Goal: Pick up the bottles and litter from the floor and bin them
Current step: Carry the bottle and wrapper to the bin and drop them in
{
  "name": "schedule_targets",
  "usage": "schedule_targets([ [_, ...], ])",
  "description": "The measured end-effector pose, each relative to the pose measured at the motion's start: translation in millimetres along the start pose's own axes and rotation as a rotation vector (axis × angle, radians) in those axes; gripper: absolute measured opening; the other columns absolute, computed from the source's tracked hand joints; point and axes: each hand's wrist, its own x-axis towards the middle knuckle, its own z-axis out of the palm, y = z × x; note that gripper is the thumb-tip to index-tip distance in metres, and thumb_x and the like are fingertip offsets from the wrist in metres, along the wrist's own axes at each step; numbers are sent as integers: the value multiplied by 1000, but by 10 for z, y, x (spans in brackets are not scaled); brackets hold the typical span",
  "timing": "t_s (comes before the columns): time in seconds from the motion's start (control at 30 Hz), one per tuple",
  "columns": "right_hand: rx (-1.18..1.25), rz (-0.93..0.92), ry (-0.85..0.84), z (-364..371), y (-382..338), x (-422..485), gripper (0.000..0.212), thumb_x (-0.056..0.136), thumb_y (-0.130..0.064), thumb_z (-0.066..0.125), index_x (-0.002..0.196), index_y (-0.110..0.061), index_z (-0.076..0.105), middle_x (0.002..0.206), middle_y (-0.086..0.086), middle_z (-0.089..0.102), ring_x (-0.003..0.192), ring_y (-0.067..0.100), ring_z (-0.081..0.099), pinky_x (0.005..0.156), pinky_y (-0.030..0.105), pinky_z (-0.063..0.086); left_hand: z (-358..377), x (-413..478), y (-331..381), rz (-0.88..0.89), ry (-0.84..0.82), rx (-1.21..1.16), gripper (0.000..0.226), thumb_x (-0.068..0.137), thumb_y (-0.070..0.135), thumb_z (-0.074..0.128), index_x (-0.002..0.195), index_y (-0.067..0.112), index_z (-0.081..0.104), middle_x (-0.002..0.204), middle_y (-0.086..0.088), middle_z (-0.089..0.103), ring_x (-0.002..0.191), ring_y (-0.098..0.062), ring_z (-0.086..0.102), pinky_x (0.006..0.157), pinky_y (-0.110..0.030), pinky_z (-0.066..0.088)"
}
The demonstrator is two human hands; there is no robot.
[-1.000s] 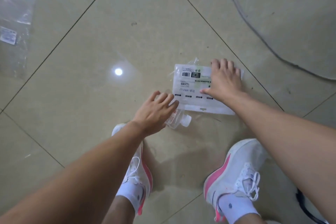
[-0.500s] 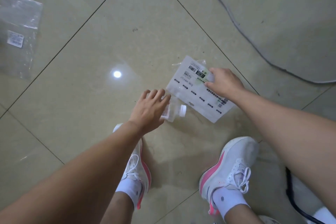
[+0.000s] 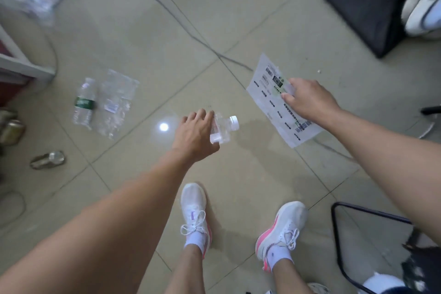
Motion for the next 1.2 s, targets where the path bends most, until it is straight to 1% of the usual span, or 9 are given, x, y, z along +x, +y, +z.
schedule_targets([
  [0.1, -4, -40, 56, -1114, -605, -236, 20, 96, -35, 54, 86, -21, 44, 90, 9, 60, 82, 33, 52, 67, 38, 41, -1211, -159, -103, -86, 69, -41, 72, 73, 55, 71, 132, 20, 48, 118, -2, 55, 111, -29, 55, 93, -39, 43],
  [0.2, -3, -90, 131, -2257, -1317, -577, 21, 97, -37, 56, 92, -19, 47, 99, 15, 65, 91, 38, 60, 68, 39, 43, -2439, -401, -212, -176, 157, -124, 74, 74, 56, 71, 134, 20, 48, 121, -2, 55, 116, -28, 53, 95, -39, 41],
  [0.37, -39, -164, 254, -3825, -2408, -1058, 28, 100, -40, 56, 93, -16, 45, 75, 4, 52, 77, 35, 57, 61, 39, 39, -4182, -638, -505, -207, 315, -175, 79, 73, 61, 70, 137, 21, 49, 124, -1, 56, 120, -27, 51, 94, -38, 41],
  [0.5, -46, -168, 325, -4762, -3218, -1376, 13, 96, -28, 46, 95, -16, 41, 77, 8, 53, 76, 35, 56, 61, 39, 40, -5267, -873, -809, -200, 406, -237, 79, 73, 62, 71, 138, 21, 51, 125, -2, 59, 123, -28, 50, 100, -39, 40],
  [0.6, -90, -193, 397, -5307, -3776, -1536, 13, 93, -26, 45, 95, -12, 43, 77, 10, 54, 74, 35, 54, 61, 39, 39, -5812, -1089, -1065, -217, 429, -293, 73, 72, 60, 70, 131, 22, 54, 119, 0, 60, 120, -26, 52, 103, -37, 41],
  [0.7, -150, -246, 450, -5668, -4204, -1570, 13, 93, -24, 46, 99, -12, 47, 80, 11, 55, 74, 36, 56, 65, 41, 45, -6165, -1217, -1329, -220, 416, -283, 70, 71, 59, 70, 127, 19, 55, 115, 0, 61, 116, -26, 54, 97, -36, 42],
  [0.83, -202, -305, 473, -5990, -4548, -1383, 10, 96, -22, 46, 102, -13, 47, 81, 13, 59, 71, 36, 59, 63, 41, 50, -6490, -1108, -1700, -273, 381, -226, 58, 68, 58, 71, 110, 21, 56, 111, -2, 63, 112, -27, 56, 89, -37, 44],
  [1.03, -242, -319, 496, -6524, -4684, -285, 6, 95, -17, 48, 99, -14, 50, 83, 13, 59, 70, 36, 55, 63, 38, 43, -7028, -130, -2157, -301, 378, -144, 56, 68, 61, 68, 107, 23, 55, 107, -1, 64, 108, -26, 61, 80, -36, 43],
  [1.2, -233, -358, 494, -7218, -4893, 960, 18, 96, -16, 49, 111, -12, 59, 91, 18, 68, 77, 39, 65, 63, 39, 47, -7536, 887, -2336, -314, 273, -84, 65, 69, 60, 72, 118, 19, 57, 110, -3, 64, 107, -26, 61, 76, -33, 40],
])
